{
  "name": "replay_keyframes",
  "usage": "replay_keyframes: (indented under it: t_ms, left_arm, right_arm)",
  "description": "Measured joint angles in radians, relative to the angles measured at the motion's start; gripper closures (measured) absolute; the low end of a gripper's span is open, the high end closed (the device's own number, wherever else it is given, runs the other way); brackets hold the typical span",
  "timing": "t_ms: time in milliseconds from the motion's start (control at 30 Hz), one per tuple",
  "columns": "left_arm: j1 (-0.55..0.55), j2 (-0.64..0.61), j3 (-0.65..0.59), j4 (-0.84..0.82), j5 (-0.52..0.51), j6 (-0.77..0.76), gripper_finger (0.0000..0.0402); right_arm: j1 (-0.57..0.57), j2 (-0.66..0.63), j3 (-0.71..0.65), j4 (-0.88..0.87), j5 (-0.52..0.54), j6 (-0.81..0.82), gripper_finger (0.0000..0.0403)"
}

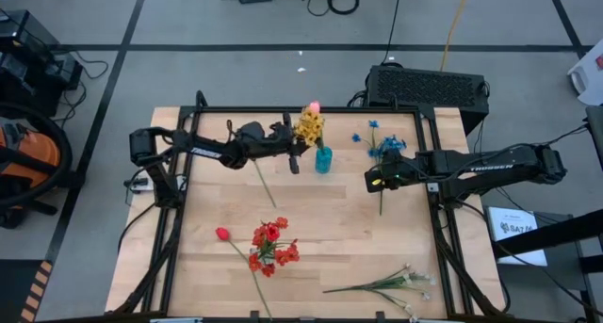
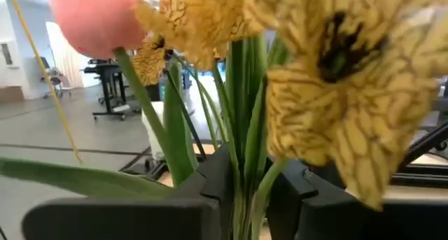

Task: Sort flowers into vase by color
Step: Put the yellow flowers into the blue vase

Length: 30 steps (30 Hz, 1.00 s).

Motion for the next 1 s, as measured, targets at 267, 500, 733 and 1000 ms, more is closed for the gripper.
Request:
replay_keyframes:
  t_ms: [267,500,733,1000]
  left_arm:
    - [0.0,0.0,0.084,-0.23,0.021,-0.019,0.0273]
    - [0.0,0.0,0.132,-0.311,0.023,-0.019,0.0228]
    - [0.0,-0.034,0.135,-0.432,0.023,-0.02,0.0223]
    - [0.0,-0.089,0.135,-0.512,0.023,-0.019,0.0223]
  right_arm:
    - [0.0,0.0,0.0,0.0,0.0,0.0,0.0261]
    - [0.0,0.0,0.0,0.0,0.0,0.004,0.0261]
    - [0.0,0.0,0.0,0.0,0.0,0.003,0.0261]
    - [0.0,0.0,0.0,-0.001,0.0,-0.003,0.0261]
